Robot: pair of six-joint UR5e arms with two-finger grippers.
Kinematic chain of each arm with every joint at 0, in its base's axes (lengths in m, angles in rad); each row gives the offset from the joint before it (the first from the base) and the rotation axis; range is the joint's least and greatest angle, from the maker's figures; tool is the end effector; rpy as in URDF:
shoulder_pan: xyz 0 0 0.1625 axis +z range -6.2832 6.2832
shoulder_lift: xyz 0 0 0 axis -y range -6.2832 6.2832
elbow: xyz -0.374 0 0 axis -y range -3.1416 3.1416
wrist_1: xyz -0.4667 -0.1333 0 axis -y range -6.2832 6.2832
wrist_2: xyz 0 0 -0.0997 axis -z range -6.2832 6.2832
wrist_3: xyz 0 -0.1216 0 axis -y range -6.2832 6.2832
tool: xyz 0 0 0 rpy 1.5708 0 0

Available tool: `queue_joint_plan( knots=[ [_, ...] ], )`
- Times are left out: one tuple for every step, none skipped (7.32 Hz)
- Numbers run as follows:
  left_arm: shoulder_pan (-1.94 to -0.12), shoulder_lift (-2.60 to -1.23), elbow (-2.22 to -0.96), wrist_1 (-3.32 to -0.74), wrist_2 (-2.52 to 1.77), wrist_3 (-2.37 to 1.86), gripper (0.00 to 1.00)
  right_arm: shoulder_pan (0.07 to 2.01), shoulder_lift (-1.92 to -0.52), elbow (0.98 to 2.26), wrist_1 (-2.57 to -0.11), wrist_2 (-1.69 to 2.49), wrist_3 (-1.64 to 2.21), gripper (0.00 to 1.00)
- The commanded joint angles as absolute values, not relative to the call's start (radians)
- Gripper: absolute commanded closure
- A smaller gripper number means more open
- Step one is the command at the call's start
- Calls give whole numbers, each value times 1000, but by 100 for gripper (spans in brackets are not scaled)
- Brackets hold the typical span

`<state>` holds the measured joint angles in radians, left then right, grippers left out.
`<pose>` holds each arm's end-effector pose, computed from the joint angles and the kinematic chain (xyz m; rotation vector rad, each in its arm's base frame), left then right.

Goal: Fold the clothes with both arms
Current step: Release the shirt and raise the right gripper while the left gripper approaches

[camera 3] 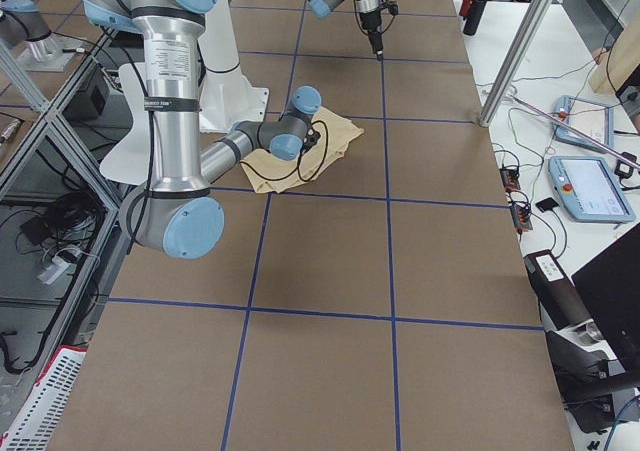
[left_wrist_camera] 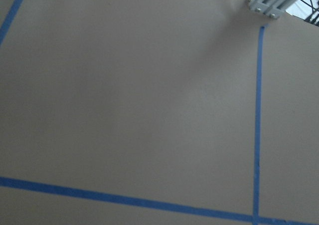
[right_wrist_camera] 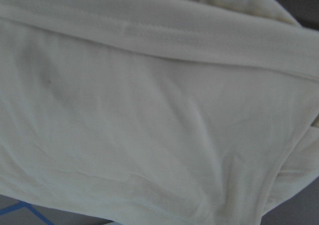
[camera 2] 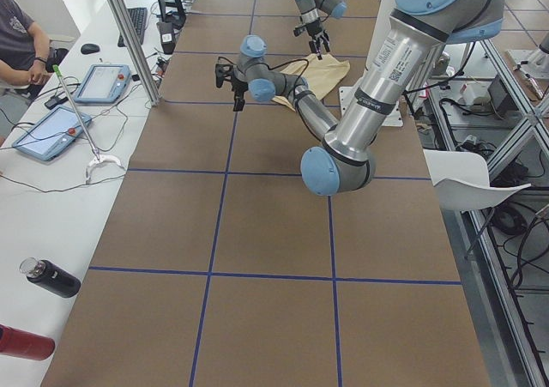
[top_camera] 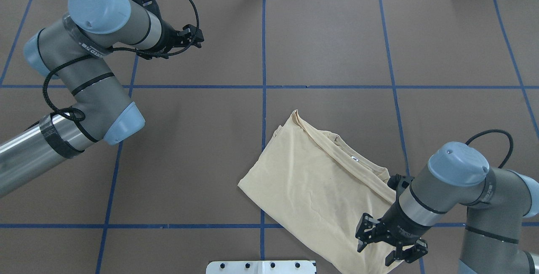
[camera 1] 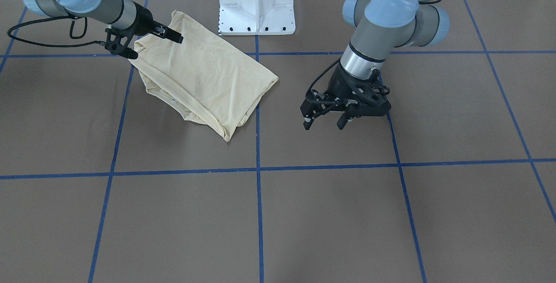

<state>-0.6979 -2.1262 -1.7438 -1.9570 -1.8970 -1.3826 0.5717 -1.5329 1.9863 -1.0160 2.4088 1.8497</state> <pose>0.4702 -0.5175 0.1308 0.2104 1.1249 -0.2714 -0.4441 -0.3368 0.2909 -0.6157 -1.0441 0.3228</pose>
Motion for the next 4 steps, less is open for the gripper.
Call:
queue_joint_plan(
  knots=[
    [-577, -2108, -1819, -1974, -1905, -1517, 1, 720, -1474, 1977, -959, 2354, 1841, 0],
    [-521, -2097, -1818, -2027, -1899, -1620, 1, 726, -1459, 1976, -959, 2285, 1836, 0],
    [-494, -2068, -1807, -2130, -1898, -1697, 1, 724, -1454, 1968, -959, 2248, 1829, 0],
    [-479, -2039, -1801, -2179, -1896, -1709, 1, 726, -1431, 1953, -960, 2226, 1812, 0]
  ],
)
